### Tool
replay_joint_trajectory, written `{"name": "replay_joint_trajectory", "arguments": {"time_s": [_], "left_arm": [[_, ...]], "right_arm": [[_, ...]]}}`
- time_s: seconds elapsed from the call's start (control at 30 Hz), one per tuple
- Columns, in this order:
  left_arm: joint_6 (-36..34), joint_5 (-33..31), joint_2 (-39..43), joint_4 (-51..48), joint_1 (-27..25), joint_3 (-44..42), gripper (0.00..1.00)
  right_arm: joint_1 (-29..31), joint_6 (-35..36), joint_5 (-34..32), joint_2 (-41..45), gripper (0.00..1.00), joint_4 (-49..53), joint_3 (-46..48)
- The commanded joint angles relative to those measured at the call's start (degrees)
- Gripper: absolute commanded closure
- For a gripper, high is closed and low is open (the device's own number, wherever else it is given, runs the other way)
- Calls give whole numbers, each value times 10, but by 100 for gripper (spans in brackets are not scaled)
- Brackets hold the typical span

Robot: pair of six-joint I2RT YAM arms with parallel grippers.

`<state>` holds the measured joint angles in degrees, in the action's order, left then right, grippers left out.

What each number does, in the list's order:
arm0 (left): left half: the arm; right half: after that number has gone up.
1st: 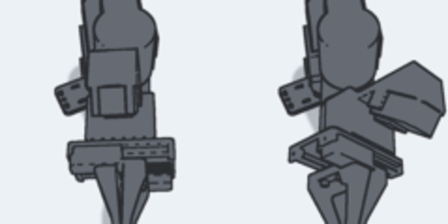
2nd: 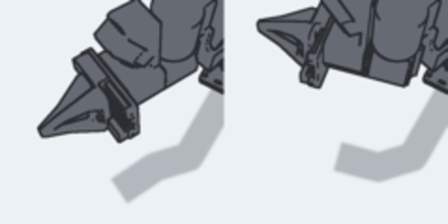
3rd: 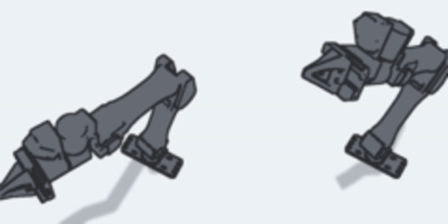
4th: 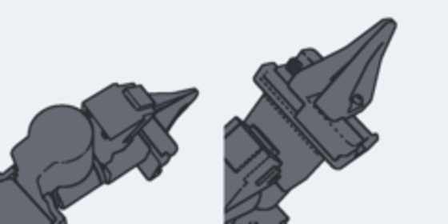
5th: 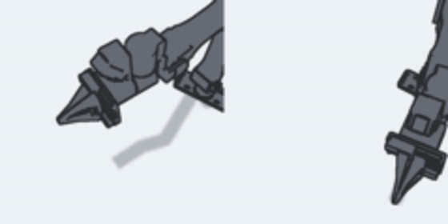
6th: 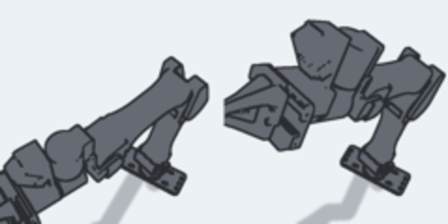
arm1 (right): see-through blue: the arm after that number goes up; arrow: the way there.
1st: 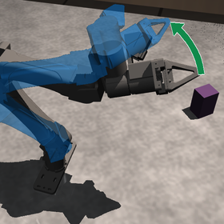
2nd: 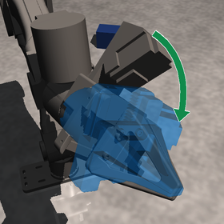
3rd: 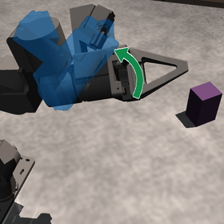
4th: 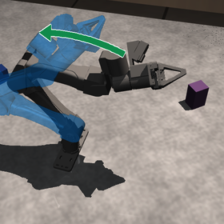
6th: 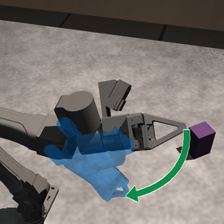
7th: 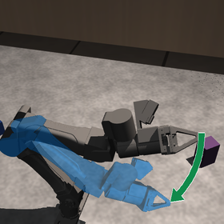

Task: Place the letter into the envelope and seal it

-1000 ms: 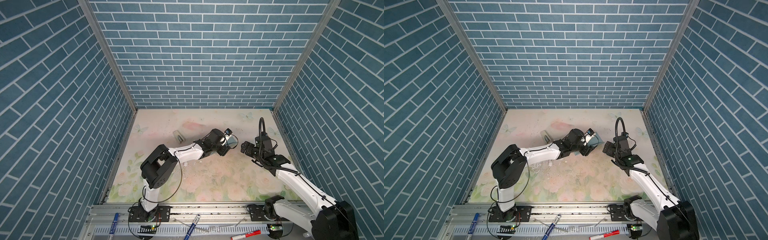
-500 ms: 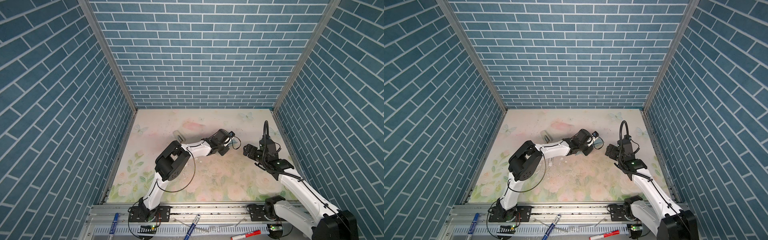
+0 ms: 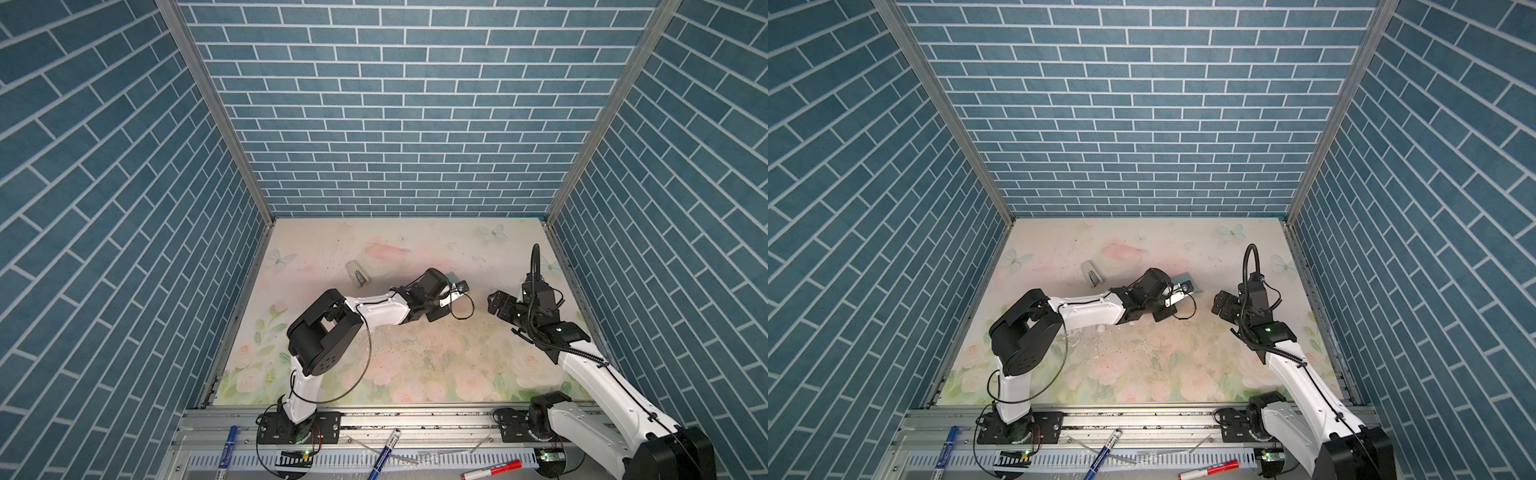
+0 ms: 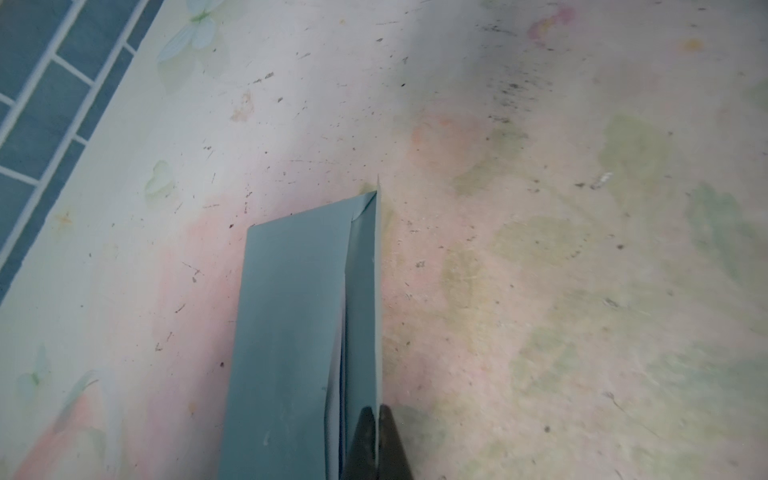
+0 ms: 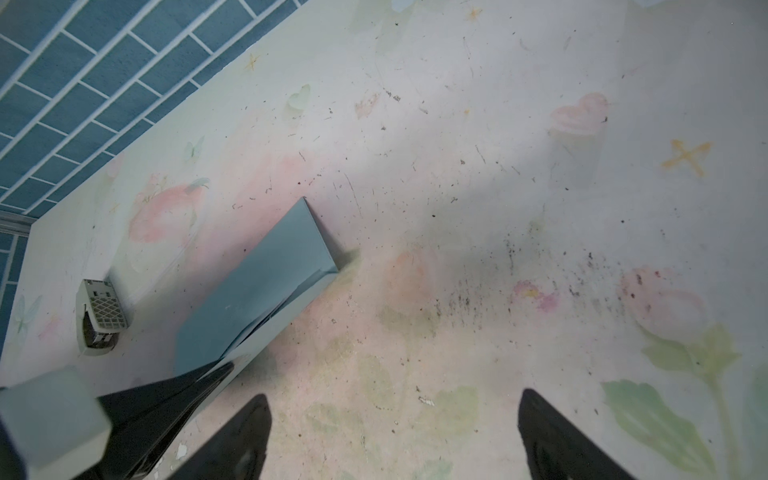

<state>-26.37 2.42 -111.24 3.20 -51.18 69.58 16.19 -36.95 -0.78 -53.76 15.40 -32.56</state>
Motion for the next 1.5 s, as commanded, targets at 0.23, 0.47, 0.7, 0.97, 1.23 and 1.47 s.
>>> {"name": "replay_joint_trajectory", "arguments": {"time_s": [0.23,0.47,0.7,0.97,1.23,1.47], "left_arm": [[-142,11,50,114,-14,-114,100],[-178,50,63,195,-21,-186,97],[-193,83,86,243,-22,-242,91],[-145,69,109,286,-22,-262,61],[-37,61,165,300,-21,-267,46],[137,82,233,307,30,-288,36]], "right_arm": [[-3,27,64,-28,12,-17,1],[-3,10,139,-63,36,-60,-1],[-2,-25,196,-120,55,-121,-5],[7,-55,235,-178,59,-175,-6],[36,-55,237,-216,65,-190,-24],[81,-43,245,-254,70,-192,-48]]}}
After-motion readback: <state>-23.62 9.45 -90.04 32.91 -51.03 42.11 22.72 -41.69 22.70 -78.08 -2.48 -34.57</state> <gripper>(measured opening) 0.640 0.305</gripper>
